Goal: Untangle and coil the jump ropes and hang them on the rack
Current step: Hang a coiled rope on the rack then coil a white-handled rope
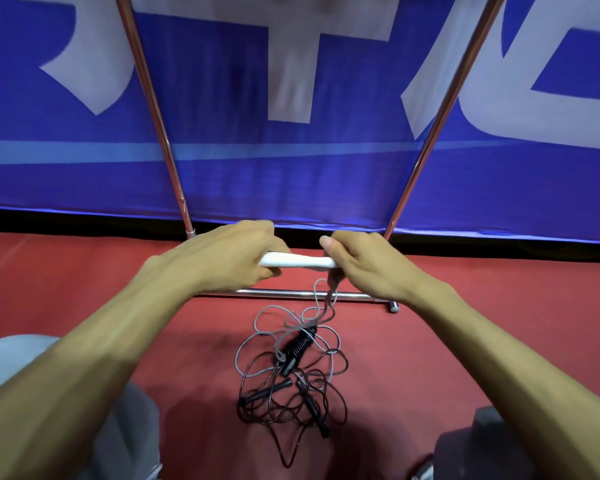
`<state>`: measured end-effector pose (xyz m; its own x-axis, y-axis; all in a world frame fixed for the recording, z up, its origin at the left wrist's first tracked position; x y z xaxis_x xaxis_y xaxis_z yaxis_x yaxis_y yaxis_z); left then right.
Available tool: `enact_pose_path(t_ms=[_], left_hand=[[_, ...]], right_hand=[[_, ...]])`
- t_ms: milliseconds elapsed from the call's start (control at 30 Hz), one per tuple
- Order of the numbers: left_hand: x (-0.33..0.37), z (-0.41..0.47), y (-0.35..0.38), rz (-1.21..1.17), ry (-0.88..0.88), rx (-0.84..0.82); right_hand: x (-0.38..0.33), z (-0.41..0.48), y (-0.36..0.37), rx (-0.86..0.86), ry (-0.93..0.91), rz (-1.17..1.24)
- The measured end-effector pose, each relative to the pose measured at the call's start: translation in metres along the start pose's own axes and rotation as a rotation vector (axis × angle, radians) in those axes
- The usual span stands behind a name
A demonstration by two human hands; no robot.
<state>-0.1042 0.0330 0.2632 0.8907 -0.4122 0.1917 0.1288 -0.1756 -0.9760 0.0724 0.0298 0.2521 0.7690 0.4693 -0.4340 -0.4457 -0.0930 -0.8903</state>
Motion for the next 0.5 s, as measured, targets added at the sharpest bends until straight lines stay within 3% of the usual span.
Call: enact_pose_path(t_ms=[67, 167, 233, 367, 500], left_hand=[[-0.008, 0.0, 0.002, -0.005, -0.03, 0.001], [-0.011, -0.002, -0.003, -0.081, -0.04, 0.042], [-0.01, -0.001, -0.006, -0.129, -0.044, 0.079], [-0.014, -0.001, -0.007, -0.133, -0.127, 0.082], [-0.012, 0.001, -0.003, -0.132, -0.176, 0.043]], right_hand=[[-0.002, 0.001, 0.004, -0.033, 0.027, 0.165], [-0.007, 0.0, 0.0, 0.072, 0.095, 0.676], [-0.008, -0.004, -0.01, 0.144, 0.127, 0.887], [-0.009, -0.002, -0.023, 0.175, 0.09, 0.88], [-0.003, -0.001, -0.019, 0.356, 0.139, 0.961]])
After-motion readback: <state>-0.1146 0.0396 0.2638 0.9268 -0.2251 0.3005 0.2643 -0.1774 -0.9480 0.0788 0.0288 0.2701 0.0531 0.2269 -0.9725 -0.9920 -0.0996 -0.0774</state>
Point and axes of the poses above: each hand's wrist, its own z-axis towards the middle knuckle, its own y-axis out of the palm, x = y × z, the point moved 4 cm from there along z, towards the middle knuckle, and after that the axes turned 10 degrees about -y, right-handed, at the moved point
